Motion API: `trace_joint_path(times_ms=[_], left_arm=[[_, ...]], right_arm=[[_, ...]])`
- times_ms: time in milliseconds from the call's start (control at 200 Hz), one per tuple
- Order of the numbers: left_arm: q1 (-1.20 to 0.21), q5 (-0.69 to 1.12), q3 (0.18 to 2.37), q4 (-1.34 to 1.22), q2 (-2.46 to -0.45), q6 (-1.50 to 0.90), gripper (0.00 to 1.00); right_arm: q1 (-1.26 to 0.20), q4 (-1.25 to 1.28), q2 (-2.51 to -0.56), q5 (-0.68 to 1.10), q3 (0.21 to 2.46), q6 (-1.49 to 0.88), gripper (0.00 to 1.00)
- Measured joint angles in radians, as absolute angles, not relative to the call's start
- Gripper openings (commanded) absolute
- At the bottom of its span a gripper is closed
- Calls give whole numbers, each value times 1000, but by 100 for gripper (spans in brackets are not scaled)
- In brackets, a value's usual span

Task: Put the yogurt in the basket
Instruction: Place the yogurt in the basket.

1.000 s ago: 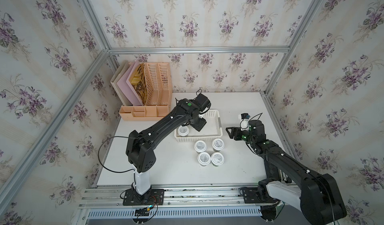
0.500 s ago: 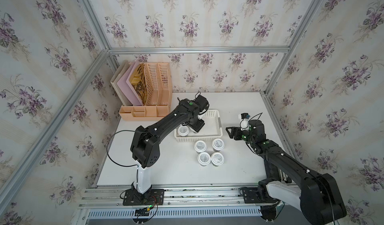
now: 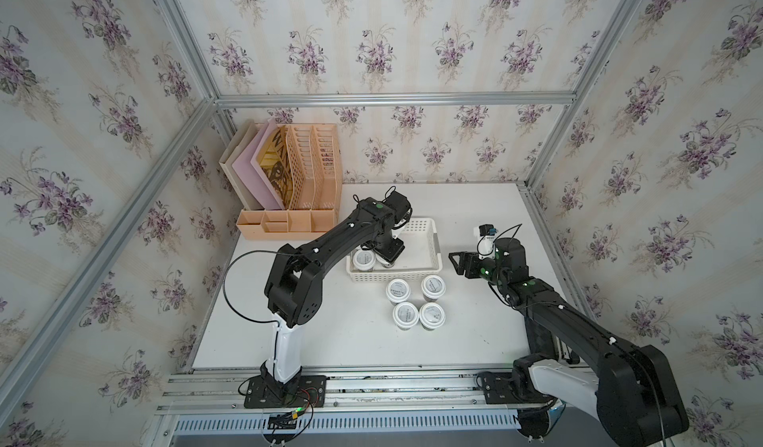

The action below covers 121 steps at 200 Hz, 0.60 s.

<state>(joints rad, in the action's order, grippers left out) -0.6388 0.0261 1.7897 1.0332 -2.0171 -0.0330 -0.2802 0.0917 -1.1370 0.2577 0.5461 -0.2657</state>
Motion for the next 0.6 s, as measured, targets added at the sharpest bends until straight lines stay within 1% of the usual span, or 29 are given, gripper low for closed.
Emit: trace_joint_path(times_ms=[604], left_arm=[[-611, 54, 1788, 998, -2084, -25, 67]], right_arm=[[-280, 92, -1137, 258, 546, -266, 78]])
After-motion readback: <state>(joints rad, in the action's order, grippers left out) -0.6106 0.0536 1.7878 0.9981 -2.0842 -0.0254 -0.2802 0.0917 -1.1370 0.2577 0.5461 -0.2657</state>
